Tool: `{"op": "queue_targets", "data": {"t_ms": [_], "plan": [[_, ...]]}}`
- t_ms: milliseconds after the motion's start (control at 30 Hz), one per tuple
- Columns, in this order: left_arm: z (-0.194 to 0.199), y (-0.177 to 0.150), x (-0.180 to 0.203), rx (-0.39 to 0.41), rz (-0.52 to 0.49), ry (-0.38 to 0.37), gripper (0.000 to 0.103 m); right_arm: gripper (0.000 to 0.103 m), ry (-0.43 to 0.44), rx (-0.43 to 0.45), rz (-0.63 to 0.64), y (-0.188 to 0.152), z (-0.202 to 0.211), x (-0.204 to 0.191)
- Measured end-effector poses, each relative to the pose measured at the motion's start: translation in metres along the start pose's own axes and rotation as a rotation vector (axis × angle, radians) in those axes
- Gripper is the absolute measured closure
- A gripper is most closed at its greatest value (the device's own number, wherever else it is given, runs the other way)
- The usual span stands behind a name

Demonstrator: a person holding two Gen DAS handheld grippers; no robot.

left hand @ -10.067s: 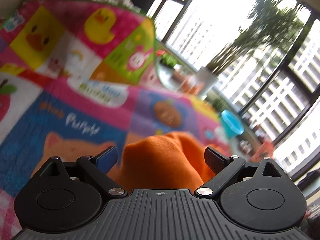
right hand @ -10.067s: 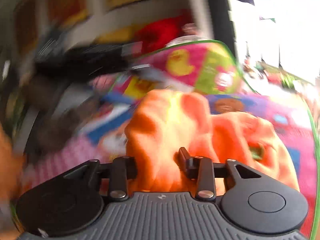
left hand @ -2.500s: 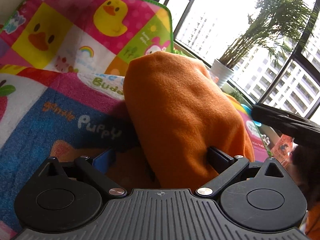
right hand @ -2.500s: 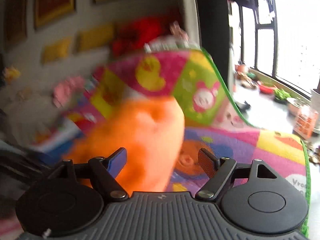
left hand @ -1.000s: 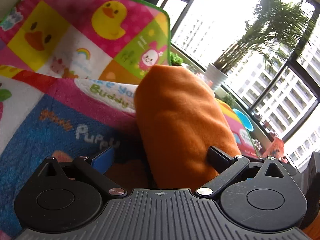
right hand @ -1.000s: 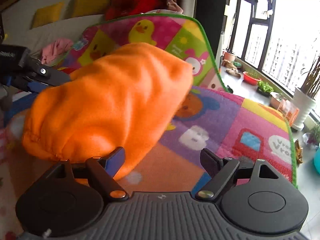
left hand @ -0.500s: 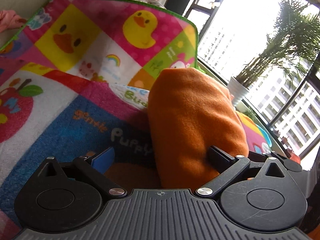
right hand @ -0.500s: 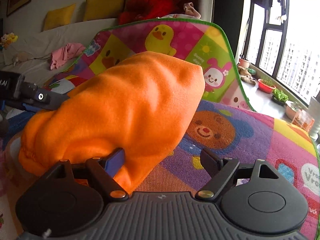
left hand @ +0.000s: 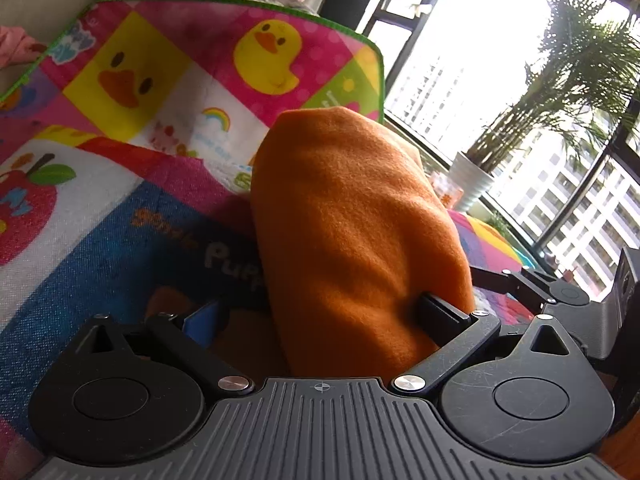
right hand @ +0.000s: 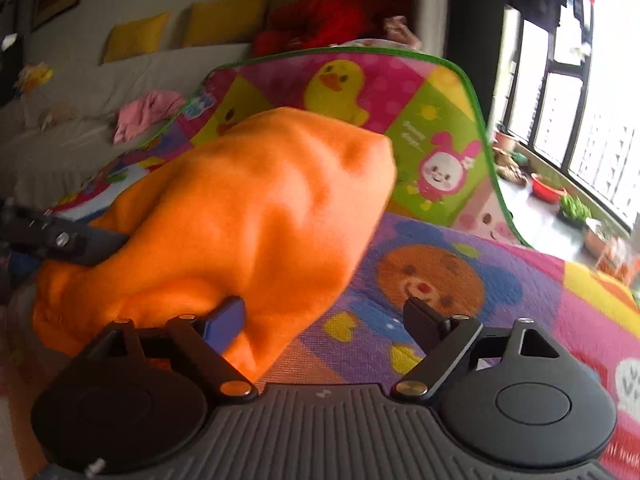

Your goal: Fold clothes

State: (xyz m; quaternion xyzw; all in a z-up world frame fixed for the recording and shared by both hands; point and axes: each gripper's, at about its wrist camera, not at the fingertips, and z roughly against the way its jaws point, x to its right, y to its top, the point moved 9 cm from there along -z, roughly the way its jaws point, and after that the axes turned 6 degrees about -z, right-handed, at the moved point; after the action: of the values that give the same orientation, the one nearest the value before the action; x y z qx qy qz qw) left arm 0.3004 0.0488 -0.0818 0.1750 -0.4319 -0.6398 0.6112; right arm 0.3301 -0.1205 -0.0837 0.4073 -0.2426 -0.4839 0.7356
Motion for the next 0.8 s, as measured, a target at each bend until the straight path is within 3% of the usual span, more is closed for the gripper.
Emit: {"op": "queue_targets", "data": {"t_ms": [367,500,633,700,800], "plan": [[0.031,0.008,-0.013,0.101,0.09,-0.048,0.002,0.008,-0.14,0.028,0.017,-0.007,0.017,0.005],[0.043,0.012,-0.029,0.129,0.115,-0.014,0.002,0.007,-0.038,0.037,-0.033,-0.016,0.051,-0.005],[0.026,0.001,-0.029,0.059,0.099,0.018,0.002,0.005,0.062,0.003,0.12,-0.029,0.063,-0.04],[0.019,-0.005,-0.02,0.035,0.061,0.009,0.002,0.005,0.045,0.002,0.186,-0.033,0.059,-0.052],[0.017,-0.008,-0.015,0.038,0.016,0.018,0.002,0.005,-0.054,0.021,0.164,-0.028,0.048,-0.042]]}}
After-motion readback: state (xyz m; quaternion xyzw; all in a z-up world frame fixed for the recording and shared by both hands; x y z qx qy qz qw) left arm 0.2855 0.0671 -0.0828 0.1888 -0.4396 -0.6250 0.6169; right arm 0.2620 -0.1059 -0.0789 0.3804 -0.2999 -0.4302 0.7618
